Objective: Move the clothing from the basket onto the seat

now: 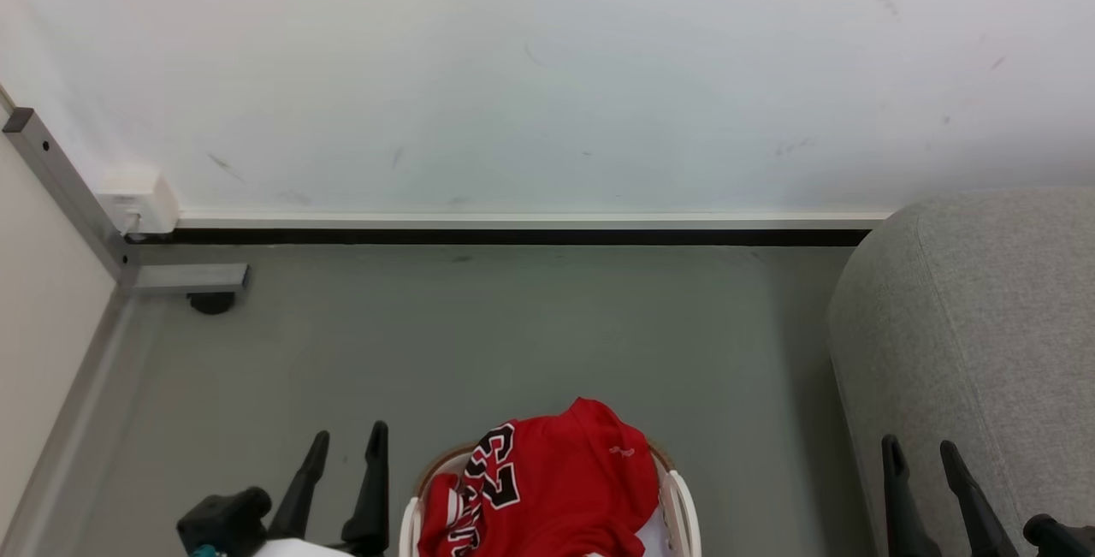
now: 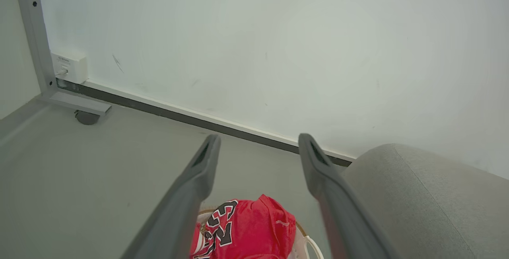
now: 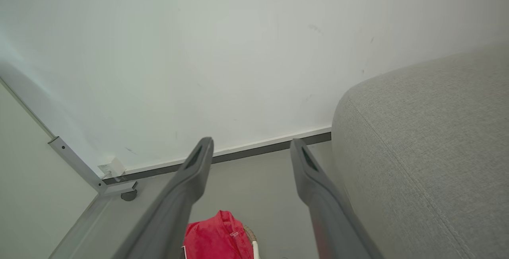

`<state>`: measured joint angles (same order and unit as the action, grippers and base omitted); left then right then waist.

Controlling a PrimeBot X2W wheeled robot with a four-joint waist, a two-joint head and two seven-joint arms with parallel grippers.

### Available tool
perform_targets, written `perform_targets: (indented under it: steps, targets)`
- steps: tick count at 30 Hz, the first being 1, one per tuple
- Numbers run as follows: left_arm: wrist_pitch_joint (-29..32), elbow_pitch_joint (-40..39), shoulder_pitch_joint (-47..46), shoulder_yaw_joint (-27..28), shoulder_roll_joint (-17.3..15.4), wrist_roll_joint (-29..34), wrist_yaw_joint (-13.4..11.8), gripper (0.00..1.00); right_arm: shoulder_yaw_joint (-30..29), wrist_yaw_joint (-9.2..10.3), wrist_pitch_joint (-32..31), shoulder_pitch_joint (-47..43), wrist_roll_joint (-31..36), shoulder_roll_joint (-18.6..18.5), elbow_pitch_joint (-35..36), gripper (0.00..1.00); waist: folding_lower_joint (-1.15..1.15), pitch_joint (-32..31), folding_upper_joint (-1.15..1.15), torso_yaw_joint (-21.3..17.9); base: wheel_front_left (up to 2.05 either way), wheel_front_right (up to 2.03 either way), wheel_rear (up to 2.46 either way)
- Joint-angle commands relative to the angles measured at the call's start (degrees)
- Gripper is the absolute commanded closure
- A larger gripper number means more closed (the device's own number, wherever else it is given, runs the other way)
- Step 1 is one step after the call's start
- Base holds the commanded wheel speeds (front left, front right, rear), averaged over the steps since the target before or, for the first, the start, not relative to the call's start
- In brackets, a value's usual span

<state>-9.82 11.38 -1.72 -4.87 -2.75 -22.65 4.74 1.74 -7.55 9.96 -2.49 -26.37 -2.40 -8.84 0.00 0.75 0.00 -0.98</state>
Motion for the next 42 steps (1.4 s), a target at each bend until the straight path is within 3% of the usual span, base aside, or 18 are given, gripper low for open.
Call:
perform_targets:
  steps: [1,42]
  targets:
    - [-0.68,-0.22,0.4,-0.09,-0.58,1.5,0.06,0.0,-0.11,0.08,0.48,-0.37,1.66,-0.58,0.64,0.0,0.0,-0.03,0.0,-0.03,0.0,0.0,0.0]
    - [-5.23,1.9,2.37,-0.86,-1.59,20.52,-0.58,0.0,-1.13,0.12,5.1,-1.89,18.64,-1.05,-5.02,0.0,0.0,-0.59,0.0,-0.83,0.0,0.0,0.0]
